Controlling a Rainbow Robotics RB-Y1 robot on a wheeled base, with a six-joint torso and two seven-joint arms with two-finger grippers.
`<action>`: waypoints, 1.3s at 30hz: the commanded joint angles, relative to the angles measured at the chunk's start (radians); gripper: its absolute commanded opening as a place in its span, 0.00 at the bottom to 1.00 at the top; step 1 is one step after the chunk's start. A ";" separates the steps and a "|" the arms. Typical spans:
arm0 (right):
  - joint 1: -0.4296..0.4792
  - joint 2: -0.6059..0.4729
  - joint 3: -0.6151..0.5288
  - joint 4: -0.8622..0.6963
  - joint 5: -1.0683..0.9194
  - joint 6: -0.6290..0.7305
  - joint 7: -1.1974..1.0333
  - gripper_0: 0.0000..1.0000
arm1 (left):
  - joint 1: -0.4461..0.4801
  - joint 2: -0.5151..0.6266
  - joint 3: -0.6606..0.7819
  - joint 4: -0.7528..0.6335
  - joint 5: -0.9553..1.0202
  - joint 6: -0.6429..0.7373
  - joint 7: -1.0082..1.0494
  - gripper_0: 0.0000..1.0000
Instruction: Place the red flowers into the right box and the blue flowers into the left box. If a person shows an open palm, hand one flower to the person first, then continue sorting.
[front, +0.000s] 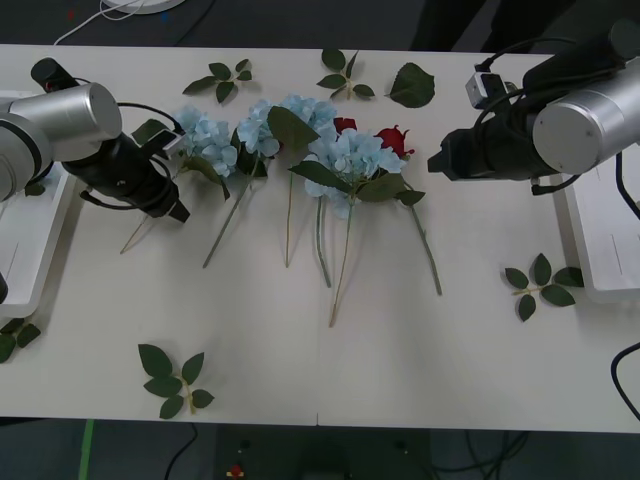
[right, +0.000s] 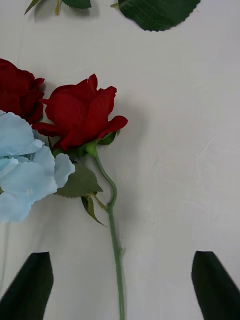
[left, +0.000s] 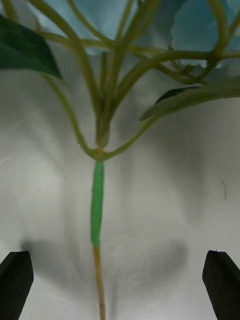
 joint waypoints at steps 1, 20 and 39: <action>0.005 -0.018 0.033 -0.054 0.047 0.004 -0.009 1.00 | 0.023 -0.017 0.017 -0.024 -0.017 -0.044 0.041 0.99; -0.026 0.156 0.179 0.087 0.341 -0.047 0.023 1.00 | 0.027 -0.019 0.017 -0.037 -0.046 -0.093 0.034 0.00; -0.173 0.343 0.224 0.583 0.378 -0.366 0.045 1.00 | 0.027 -0.007 0.020 0.004 0.006 -0.132 0.034 0.00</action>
